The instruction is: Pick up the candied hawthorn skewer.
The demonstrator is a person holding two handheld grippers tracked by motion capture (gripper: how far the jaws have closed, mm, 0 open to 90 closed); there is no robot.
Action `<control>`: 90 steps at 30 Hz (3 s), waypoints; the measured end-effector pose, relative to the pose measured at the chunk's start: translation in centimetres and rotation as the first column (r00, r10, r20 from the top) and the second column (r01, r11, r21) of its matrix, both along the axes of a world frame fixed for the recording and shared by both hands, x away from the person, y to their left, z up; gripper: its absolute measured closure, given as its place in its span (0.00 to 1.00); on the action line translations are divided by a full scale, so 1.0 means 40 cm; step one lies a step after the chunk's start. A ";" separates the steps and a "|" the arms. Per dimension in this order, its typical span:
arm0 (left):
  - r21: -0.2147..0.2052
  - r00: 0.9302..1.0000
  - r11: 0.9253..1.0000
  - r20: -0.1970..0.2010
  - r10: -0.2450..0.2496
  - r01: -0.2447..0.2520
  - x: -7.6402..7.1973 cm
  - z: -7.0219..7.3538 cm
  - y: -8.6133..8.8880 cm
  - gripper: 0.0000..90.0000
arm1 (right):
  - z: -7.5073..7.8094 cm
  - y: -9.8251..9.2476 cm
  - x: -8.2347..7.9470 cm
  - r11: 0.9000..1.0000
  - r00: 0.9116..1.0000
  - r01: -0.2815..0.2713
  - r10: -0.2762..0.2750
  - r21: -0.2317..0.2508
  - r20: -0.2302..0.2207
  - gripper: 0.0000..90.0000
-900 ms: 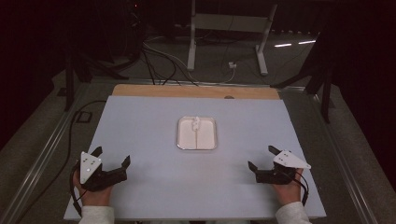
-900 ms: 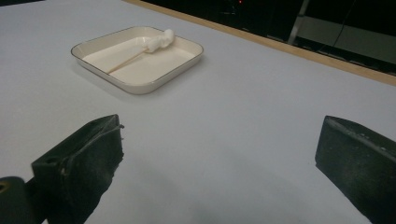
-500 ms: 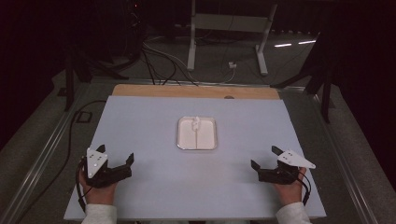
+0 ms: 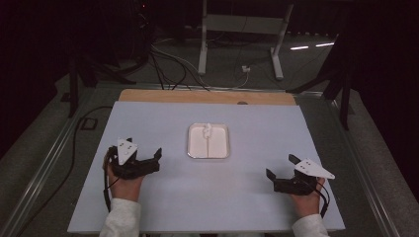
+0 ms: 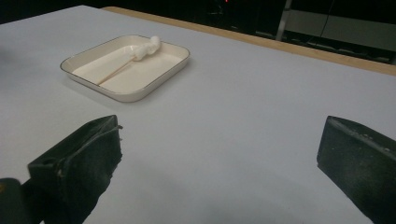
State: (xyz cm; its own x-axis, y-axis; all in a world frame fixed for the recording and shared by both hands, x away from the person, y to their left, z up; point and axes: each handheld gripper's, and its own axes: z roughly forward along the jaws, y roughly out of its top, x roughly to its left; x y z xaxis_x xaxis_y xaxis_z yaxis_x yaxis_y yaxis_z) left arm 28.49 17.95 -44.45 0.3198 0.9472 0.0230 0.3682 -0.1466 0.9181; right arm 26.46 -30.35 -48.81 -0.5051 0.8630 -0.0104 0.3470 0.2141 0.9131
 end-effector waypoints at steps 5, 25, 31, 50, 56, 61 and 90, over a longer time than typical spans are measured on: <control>-0.020 1.000 1.000 -0.001 0.000 0.000 0.038 -0.005 -0.037 0.01 | 0.001 0.001 0.001 1.000 1.000 -0.005 0.005 0.003 0.005 0.00; -0.025 0.998 0.999 -0.064 -0.025 0.024 0.146 -0.049 -0.170 0.01 | -0.002 0.006 0.005 1.000 1.000 -0.016 0.016 -0.005 0.008 0.00; -0.026 0.994 0.999 -0.102 -0.037 0.034 0.166 -0.064 -0.204 0.01 | -0.003 0.005 0.006 1.000 1.000 -0.015 0.015 -0.005 0.003 0.00; -0.045 0.979 0.998 -0.193 -0.061 0.054 0.221 -0.121 -0.287 0.01 | -0.004 0.009 0.004 1.000 1.000 -0.017 0.017 -0.015 -0.003 0.00; -0.028 0.973 0.998 -0.221 -0.063 0.058 0.234 -0.151 -0.318 0.01 | -0.005 0.010 0.002 1.000 1.000 -0.015 0.015 -0.020 -0.003 0.00; -0.008 0.966 0.998 -0.252 -0.055 0.055 0.248 -0.164 -0.338 0.02 | -0.005 0.010 0.001 1.000 1.000 -0.016 0.016 -0.024 -0.002 0.00; 0.069 0.931 0.996 -0.364 -0.032 0.061 0.274 -0.192 -0.353 0.99 | -0.006 0.010 -0.005 0.999 1.000 -0.012 0.012 -0.040 -0.004 0.00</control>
